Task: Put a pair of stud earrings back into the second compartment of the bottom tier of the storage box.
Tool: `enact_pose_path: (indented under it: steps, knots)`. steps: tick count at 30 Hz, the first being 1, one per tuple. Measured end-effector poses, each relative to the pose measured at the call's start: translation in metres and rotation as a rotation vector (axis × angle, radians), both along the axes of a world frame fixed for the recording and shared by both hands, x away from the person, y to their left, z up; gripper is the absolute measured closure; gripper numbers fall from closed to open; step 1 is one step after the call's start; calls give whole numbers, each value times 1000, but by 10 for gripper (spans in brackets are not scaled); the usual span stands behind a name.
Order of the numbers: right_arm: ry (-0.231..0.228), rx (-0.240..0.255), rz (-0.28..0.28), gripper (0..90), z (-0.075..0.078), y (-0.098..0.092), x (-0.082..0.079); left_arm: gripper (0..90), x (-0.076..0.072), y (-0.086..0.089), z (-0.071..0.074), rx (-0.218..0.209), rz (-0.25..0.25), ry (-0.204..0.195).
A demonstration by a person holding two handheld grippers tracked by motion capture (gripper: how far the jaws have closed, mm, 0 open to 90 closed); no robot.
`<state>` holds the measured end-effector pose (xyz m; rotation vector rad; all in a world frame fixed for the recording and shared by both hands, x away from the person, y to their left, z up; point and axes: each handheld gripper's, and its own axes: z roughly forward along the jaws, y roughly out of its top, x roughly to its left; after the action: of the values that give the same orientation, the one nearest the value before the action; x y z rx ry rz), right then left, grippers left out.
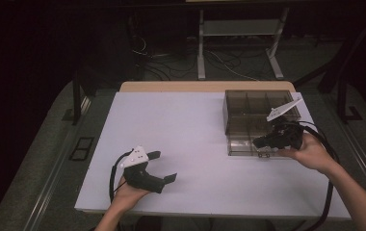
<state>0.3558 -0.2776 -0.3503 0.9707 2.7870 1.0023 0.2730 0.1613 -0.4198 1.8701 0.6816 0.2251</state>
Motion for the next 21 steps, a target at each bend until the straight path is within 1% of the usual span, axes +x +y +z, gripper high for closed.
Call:
enact_pose_path:
  steps: [8,21]
  knots:
    - [-8,11,-35,852,9,-10,8,0,0,3,1,-12,12,-2]
    - [-5,39,-90,852,12,-27,17,0,0,6,2,-23,23,-1]
